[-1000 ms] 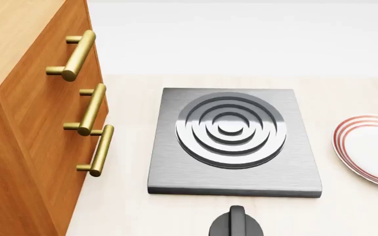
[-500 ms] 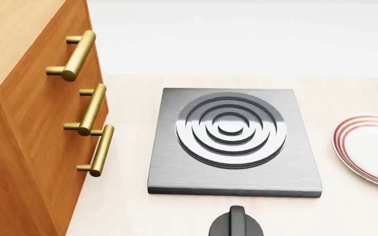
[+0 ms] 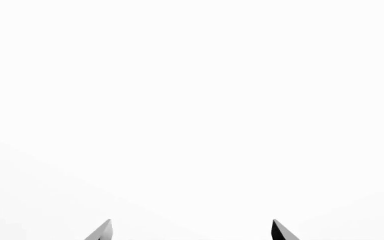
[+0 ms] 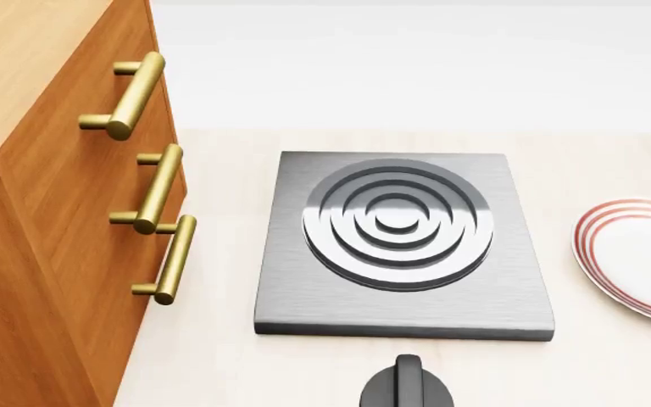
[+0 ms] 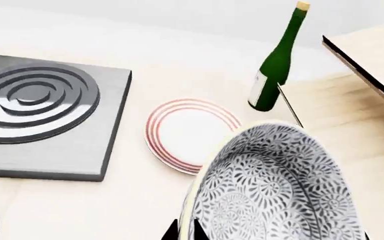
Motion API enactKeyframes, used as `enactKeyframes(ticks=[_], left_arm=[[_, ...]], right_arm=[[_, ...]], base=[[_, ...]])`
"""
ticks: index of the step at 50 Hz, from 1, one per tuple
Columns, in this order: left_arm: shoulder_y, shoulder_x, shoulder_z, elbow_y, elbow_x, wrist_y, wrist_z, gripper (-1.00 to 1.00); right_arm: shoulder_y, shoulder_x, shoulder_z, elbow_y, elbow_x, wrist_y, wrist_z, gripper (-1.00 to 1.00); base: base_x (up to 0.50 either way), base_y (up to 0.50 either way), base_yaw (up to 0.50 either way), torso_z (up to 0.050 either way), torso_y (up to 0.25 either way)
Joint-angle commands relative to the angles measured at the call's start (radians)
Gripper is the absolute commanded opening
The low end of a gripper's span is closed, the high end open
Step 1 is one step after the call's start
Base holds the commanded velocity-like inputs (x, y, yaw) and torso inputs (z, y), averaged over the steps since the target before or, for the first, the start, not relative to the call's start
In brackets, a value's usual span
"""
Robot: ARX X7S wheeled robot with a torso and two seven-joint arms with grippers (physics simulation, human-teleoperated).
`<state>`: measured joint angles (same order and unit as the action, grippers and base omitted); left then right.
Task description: Put the bowl on the stove.
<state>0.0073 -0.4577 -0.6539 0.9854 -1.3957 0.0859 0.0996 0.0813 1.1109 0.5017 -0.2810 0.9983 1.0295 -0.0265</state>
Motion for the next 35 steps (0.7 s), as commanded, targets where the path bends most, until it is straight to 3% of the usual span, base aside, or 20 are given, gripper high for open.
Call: enactKeyframes(ticks=[1,6,15,27,35], left_arm=[[0.002,0.017,-0.012,-0.001,0.028,0.004,0.018,1.0],[0.003,0.016,-0.013,0.001,0.025,0.007,0.018,1.0],[0.004,0.015,-0.014,0.002,0.019,0.013,0.015,1.0],[0.003,0.013,-0.012,-0.002,0.021,0.018,0.016,1.0],[0.004,0.012,-0.009,-0.002,0.019,0.021,0.016,1.0]], right_arm=[[0.504,0.076,-0.416,0.026,0.009,0.019,-0.046,-1.0],[0.783,0.002,-0.643,0.071,-0.095,0.062,-0.121,-1.0],[1.051,-0.172,-0.863,0.201,-0.223,0.069,-0.223,-1.0],[1.184,-0.374,-0.978,0.424,-0.322,-0.035,-0.293,-1.0],[1.221,-0.443,-1.003,0.49,-0.339,-0.072,-0.319,-1.0]], base=[[0.0,0.0,0.0,0.0,0.0],[0.0,0.0,0.0,0.0,0.0],[0.0,0.0,0.0,0.0,0.0],[0.0,0.0,0.0,0.0,0.0],[0.0,0.0,0.0,0.0,0.0]])
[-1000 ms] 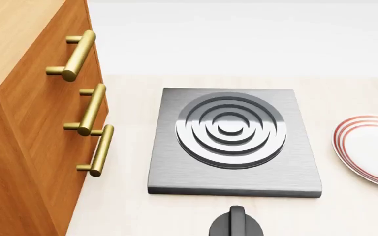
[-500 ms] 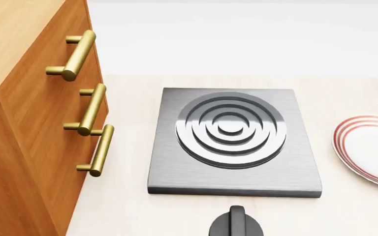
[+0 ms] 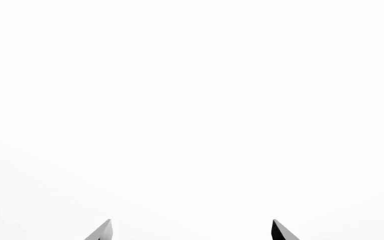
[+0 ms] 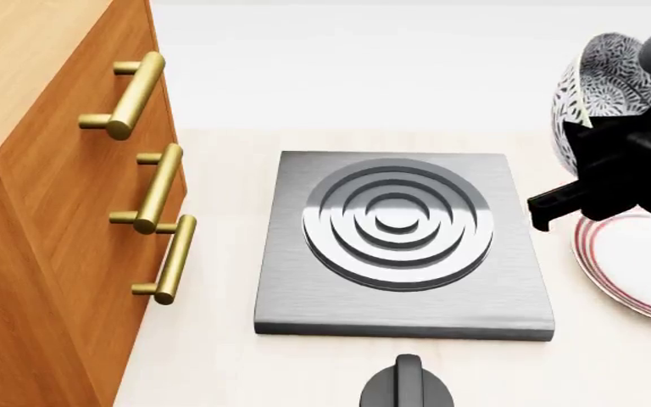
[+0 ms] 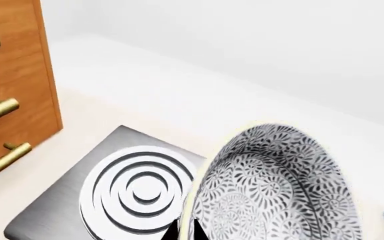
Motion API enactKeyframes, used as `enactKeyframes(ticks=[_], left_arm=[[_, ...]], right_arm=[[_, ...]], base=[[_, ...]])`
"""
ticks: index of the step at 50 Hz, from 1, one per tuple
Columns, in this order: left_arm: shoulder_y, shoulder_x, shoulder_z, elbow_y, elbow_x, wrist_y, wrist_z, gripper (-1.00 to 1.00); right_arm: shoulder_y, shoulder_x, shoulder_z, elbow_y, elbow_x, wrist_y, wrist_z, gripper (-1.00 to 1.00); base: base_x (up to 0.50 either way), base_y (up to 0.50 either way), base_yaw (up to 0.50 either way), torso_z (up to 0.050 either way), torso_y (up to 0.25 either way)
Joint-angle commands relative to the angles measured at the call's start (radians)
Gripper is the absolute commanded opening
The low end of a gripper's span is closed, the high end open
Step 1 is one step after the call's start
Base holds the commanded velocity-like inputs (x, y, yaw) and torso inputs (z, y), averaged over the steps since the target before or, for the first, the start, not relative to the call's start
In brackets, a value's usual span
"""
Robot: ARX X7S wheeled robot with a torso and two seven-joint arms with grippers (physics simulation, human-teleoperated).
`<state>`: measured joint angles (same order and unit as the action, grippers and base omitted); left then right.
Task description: Put the bowl on the stove.
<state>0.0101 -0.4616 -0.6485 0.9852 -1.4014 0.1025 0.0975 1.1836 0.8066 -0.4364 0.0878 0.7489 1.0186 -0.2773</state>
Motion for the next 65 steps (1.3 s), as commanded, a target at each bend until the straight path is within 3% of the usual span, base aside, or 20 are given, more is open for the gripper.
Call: enactKeyframes(ticks=[1,16,42,47,52,57,65], left_arm=[[0.001,0.016,-0.014,-0.002,0.026,0.004,0.019,1.0],[0.004,0.013,-0.009,0.001,0.027,0.008,0.017,1.0],[0.008,0.007,-0.005,0.001,0.025,0.018,0.014,1.0],[0.003,0.002,0.001,-0.001,0.026,0.016,0.01,1.0],[0.005,0.001,0.001,0.0,0.026,0.019,0.012,1.0],[0.003,-0.002,0.004,-0.001,0.025,0.019,0.009,1.0],[0.002,-0.001,0.011,-0.001,0.027,0.02,0.009,1.0]], right_arm=[[0.119,-0.144,-0.068,0.123,-0.091,-0.067,-0.073,-1.0],[0.145,-0.233,-0.085,0.183,-0.095,-0.13,-0.106,-1.0],[0.127,-0.223,-0.103,0.132,-0.105,-0.153,-0.111,-1.0],[0.174,-0.295,-0.147,0.307,-0.155,-0.261,-0.2,-1.0],[0.265,-0.414,-0.186,0.645,-0.224,-0.454,-0.336,-1.0],[0.414,-0.602,-0.212,1.219,-0.309,-0.75,-0.505,-1.0],[0.383,-0.647,0.0,1.221,-0.5,-0.697,-0.551,-1.0]], base=[[0.0,0.0,0.0,0.0,0.0],[0.0,0.0,0.0,0.0,0.001],[0.0,0.0,0.0,0.0,0.0],[0.0,0.0,0.0,0.0,0.0],[0.0,0.0,0.0,0.0,0.0],[0.0,0.0,0.0,0.0,0.002],[0.0,0.0,0.0,0.0,0.0]])
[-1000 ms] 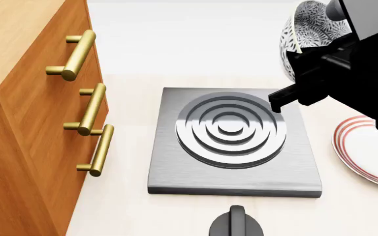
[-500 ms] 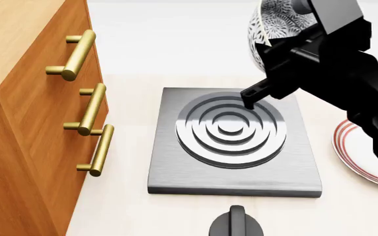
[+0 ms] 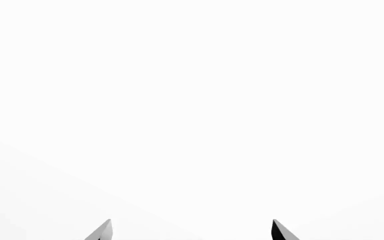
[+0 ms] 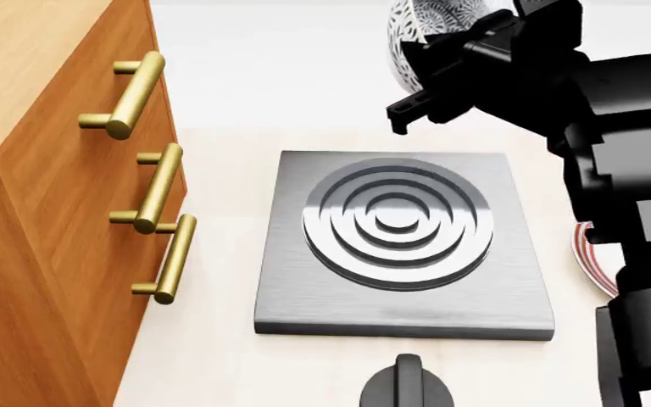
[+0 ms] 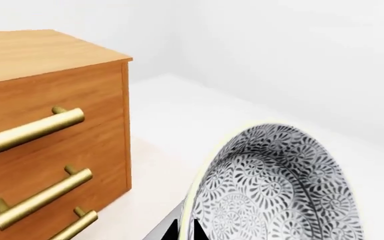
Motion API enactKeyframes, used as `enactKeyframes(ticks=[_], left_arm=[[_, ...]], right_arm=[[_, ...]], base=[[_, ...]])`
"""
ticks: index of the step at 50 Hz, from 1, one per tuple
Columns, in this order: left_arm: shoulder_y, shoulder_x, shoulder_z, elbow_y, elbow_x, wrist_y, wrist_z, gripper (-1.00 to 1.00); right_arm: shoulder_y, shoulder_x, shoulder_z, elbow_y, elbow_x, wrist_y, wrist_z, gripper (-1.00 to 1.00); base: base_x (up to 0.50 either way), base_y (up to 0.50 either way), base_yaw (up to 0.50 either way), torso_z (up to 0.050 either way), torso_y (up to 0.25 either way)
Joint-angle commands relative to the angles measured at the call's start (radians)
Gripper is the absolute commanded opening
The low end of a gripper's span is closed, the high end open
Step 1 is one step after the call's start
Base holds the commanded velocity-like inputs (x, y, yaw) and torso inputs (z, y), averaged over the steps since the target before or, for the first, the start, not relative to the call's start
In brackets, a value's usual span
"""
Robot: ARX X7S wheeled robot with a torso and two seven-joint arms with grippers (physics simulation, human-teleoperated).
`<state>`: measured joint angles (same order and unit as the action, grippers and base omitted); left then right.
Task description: Put the bowl on the stove.
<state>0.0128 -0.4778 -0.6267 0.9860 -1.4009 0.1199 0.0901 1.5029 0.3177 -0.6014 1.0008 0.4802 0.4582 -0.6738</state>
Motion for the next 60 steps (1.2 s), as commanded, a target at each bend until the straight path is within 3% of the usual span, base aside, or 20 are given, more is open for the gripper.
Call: enactKeyframes(ticks=[1,8,16,44,60], left_arm=[[-0.001,0.016,-0.01,-0.002,0.03,0.002,0.017,1.0],[0.002,0.02,-0.005,-0.001,0.031,0.004,0.019,1.0],[0.006,0.017,-0.007,0.001,0.026,0.009,0.017,1.0],[0.006,-0.005,0.017,-0.028,-0.014,0.005,0.002,1.0],[0.002,-0.001,0.034,-0.032,0.041,-0.012,-0.003,1.0]], right_arm=[[0.061,-0.164,0.196,0.308,-0.261,-0.129,-0.164,-1.0],[0.05,-0.194,0.351,0.308,-0.407,-0.079,-0.197,-1.0],[0.043,-0.214,0.418,0.308,-0.465,-0.033,-0.21,-1.0],[0.021,-0.221,0.473,0.308,-0.473,0.036,-0.168,-1.0],[0.021,-0.221,0.473,0.308,-0.473,0.036,-0.168,-1.0]], base=[[0.0,0.0,0.0,0.0,0.0],[0.0,0.0,0.0,0.0,0.0],[0.0,0.0,0.0,0.0,0.001],[0.0,0.0,0.0,0.0,0.0],[0.0,0.0,0.0,0.0,0.0]])
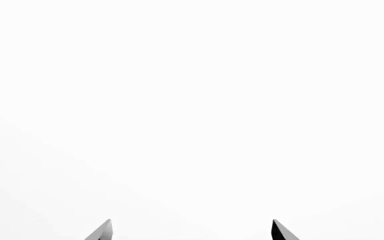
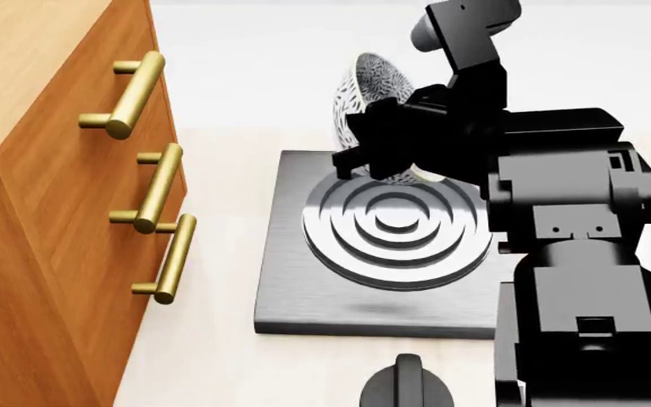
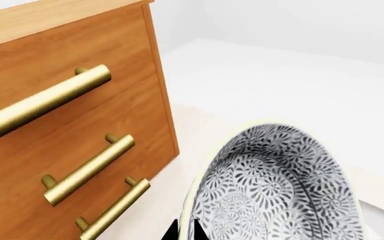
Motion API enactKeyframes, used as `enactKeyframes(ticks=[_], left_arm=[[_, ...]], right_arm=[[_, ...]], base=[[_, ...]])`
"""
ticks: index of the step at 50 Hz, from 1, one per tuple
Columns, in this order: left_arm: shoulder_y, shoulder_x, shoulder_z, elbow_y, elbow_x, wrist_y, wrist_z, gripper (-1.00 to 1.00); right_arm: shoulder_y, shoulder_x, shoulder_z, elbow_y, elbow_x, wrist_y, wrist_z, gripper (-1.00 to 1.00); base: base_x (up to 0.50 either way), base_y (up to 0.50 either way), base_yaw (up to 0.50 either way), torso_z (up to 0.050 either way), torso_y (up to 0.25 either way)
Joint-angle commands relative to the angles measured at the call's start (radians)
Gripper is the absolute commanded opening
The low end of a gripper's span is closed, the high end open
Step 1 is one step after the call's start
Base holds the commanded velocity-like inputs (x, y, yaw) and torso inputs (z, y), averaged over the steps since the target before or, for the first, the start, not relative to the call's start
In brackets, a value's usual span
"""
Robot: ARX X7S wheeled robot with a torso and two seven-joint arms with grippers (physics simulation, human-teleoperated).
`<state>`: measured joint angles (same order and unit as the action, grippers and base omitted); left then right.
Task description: Put the bowl on the stove.
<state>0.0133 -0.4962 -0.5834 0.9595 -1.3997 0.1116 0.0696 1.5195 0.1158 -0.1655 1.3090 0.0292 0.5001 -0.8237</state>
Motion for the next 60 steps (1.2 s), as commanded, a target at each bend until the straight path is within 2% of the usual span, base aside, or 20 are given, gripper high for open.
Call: enactKeyframes(ticks=[1,23,24,36,60], left_arm=[[0.001,0.018,-0.01,-0.005,0.041,-0.004,0.019,1.0],[0.009,0.015,-0.01,-0.003,0.039,0.003,0.027,1.0],[0.009,0.015,-0.01,-0.004,0.039,0.004,0.026,1.0],[0.011,0.013,-0.009,-0.003,0.034,0.008,0.027,1.0],[0.013,0.02,-0.005,-0.003,0.053,0.015,0.036,1.0]], right_arm=[[0.004,-0.02,0.037,0.0,-0.022,-0.006,-0.018,-1.0],[0.004,-0.02,0.037,0.0,-0.022,-0.006,-0.018,-1.0],[-0.023,0.025,0.121,0.0,-0.029,0.03,0.117,-1.0],[-0.024,0.044,0.132,0.0,-0.028,0.026,0.154,-1.0],[-0.034,0.033,0.134,0.0,-0.028,0.032,0.151,-1.0]], base=[[0.0,0.0,0.0,0.0,0.0],[0.0,0.0,0.0,0.0,0.0],[0.0,0.0,0.0,0.0,0.0],[0.0,0.0,0.0,0.0,0.001],[0.0,0.0,0.0,0.0,0.0]])
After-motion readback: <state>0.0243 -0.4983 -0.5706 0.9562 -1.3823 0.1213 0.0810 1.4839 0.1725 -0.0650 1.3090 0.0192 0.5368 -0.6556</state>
